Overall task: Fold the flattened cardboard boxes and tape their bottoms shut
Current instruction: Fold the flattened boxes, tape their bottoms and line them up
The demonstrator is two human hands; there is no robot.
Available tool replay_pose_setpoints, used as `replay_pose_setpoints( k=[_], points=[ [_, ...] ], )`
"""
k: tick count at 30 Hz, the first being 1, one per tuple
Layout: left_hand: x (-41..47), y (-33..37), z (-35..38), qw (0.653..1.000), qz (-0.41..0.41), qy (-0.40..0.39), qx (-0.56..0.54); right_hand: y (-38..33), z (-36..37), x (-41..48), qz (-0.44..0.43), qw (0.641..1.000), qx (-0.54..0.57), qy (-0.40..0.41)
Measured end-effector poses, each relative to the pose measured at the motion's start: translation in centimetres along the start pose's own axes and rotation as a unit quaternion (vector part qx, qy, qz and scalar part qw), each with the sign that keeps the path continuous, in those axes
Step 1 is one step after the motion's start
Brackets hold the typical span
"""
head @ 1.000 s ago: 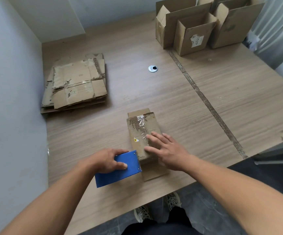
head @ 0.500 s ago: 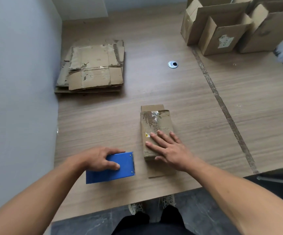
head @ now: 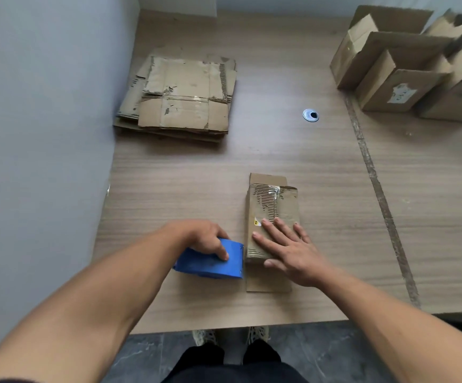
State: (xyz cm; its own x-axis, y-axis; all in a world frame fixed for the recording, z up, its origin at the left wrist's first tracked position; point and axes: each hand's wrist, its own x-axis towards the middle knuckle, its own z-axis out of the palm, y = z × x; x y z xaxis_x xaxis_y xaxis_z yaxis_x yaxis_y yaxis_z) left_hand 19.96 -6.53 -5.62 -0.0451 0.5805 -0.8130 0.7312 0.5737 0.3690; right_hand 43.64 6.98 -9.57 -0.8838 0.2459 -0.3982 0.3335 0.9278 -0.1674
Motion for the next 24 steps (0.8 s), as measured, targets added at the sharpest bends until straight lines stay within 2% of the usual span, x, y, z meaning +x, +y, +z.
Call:
replay_pose_setpoints(
  k=[5,8,11,15,19,24],
  points=[
    [0.2,1.5,-0.1,0.999,-0.029,-0.007,0.031,-0.2,-1.0,-0.2,-0.001,0.999,0.006,-0.035],
    [0.7,2.7,0.8,0.994,-0.047,0.042,0.089,-0.6,-1.3,-0.3,0.006,0.999,0.004,-0.046],
    [1.1,3.5,1.2,0.992,-0.043,0.056,0.105,-0.7,-1.7,-0.2,0.013,0.998,0.024,-0.056],
    [-0.7,2.3,1.8,0.991,-0.046,0.084,0.09,-1.7,-1.9,-0.3,0.048,0.993,0.111,0.003],
    [-2.7,1.9,4.0,0.989,-0.037,0.136,0.035,-4.3,-0.7,-0.1,0.098,0.985,0.121,0.072],
    [-5.0,0.8,4.7,0.981,-0.037,0.186,0.047,-4.3,-0.3,0.4,0.108,0.979,0.15,0.084]
  ],
)
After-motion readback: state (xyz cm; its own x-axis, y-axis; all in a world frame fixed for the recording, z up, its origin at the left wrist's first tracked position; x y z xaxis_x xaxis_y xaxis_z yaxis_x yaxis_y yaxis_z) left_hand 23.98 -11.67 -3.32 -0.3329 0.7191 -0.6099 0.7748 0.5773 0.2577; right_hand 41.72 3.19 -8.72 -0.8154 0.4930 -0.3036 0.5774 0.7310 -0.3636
